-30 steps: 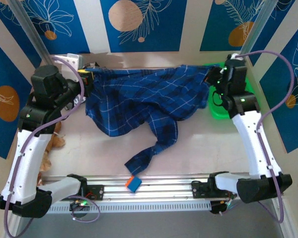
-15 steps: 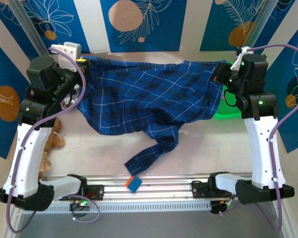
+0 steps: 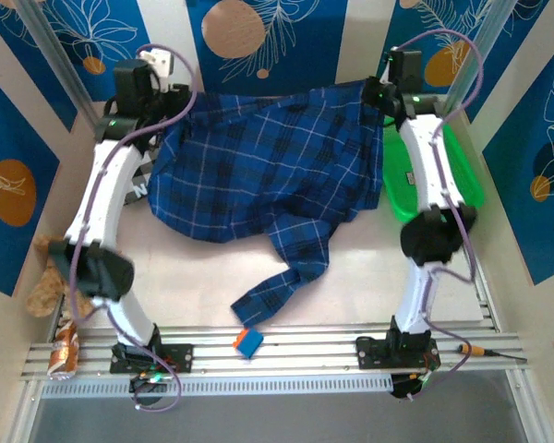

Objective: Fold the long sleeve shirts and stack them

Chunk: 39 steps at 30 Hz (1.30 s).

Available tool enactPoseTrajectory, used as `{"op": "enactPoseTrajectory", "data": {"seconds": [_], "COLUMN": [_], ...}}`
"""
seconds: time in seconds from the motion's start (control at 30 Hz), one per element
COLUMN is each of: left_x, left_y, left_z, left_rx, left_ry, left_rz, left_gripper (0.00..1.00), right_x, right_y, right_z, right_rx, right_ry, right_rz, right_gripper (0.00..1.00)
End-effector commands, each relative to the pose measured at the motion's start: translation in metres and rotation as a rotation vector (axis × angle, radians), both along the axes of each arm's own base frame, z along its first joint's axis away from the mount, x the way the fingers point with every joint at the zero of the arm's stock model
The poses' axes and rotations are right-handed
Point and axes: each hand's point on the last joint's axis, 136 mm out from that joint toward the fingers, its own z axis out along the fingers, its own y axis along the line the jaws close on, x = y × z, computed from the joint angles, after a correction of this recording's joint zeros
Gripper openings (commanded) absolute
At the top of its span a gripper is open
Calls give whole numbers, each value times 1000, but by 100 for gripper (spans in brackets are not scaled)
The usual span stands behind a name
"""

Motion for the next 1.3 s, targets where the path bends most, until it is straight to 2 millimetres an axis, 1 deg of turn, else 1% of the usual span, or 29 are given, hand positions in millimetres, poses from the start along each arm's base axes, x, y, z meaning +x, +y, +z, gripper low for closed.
{"op": "enactPoseTrajectory", "data": {"seconds": [0.0, 0.03, 0.07, 0.1, 0.13, 0.17, 0.2, 0.23, 0.27, 0.3, 0.33, 0.4, 0.43, 0.47, 0.5, 0.6, 0.67, 0.7, 0.77, 0.83, 0.87, 0.93, 1.0, 1.13, 1.2, 1.23, 1.27], "left_x": [0, -7, -21, -37, -52, -70, -89, -105, -123, -141, -158, -189, -201, -212, -221, -235, -237, -237, -235, -234, -233, -231, -228, -218, -215, -213, -212], "left_y": [43, 51, 62, 68, 70, 69, 64, 58, 52, 48, 44, 29, 25, 18, 11, -1, -7, -8, -10, -13, -14, -11, -6, 9, 15, 17, 18], "left_z": [3, 8, 19, 27, 34, 38, 38, 34, 27, 11, 1, -34, -52, -74, -96, -156, -184, -197, -222, -246, -255, -267, -275, -292, -303, -308, -313], "left_rx": [55, 65, 70, 66, 51, 29, -4, -37, -73, -103, -134, -186, -202, -217, -230, -259, -299, -313, -317, -319, -326, -326, -314, -331, -353, -357, -363], "left_ry": [83, 91, 91, 87, 82, 80, 84, 94, 107, 143, 165, 237, 280, 331, 381, 516, 561, 575, 624, 681, 699, 704, 706, 720, 740, 747, 755], "left_rz": [204, 249, 305, 340, 345, 331, 308, 275, 237, 221, 206, 144, 134, 118, 101, 99, 98, 107, 119, 128, 130, 154, 184, 242, 265, 274, 282], "left_gripper": [92, 94, 96, 97, 99, 100, 100, 100, 100, 100, 100, 100, 100, 100, 100, 99, 99, 99, 99, 98, 98, 98, 99, 99, 98, 98, 98], "right_x": [5, -1, -10, -22, -33, -49, -66, -82, -105, -128, -149, -203, -227, -255, -282, -348, -382, -394, -407, -411, -411, -408, -402, -384, -377, -373, -372], "right_y": [19, 25, 35, 43, 47, 52, 54, 58, 64, 70, 74, 81, 87, 97, 107, 138, 148, 150, 143, 142, 137, 130, 129, 125, 125, 123, 120], "right_z": [16, 23, 28, 32, 36, 33, 30, 26, 18, 6, -6, -39, -55, -72, -93, -150, -190, -209, -233, -250, -257, -266, -272, -277, -281, -285, -288], "right_rx": [-29, -52, -76, -100, -128, -162, -178, -170, -149, -121, -101, -32, 7, 65, 115, 177, 132, 96, 53, 62, 61, 69, 100, 96, 95, 88, 76], "right_ry": [-19, -24, -24, -19, -18, -3, 10, 25, 55, 94, 135, 259, 314, 368, 425, 576, 683, 726, 777, 784, 784, 778, 776, 754, 751, 758, 766], "right_rz": [17, 22, 44, 66, 70, 79, 91, 113, 153, 188, 205, 240, 257, 286, 309, 377, 375, 365, 303, 273, 241, 205, 186, 145, 131, 115, 101], "right_gripper": [37, 44, 50, 56, 65, 79, 87, 87, 88, 88, 88, 88, 87, 86, 85, 84, 83, 83, 82, 82, 81, 81, 81, 78, 73, 66, 55]}}
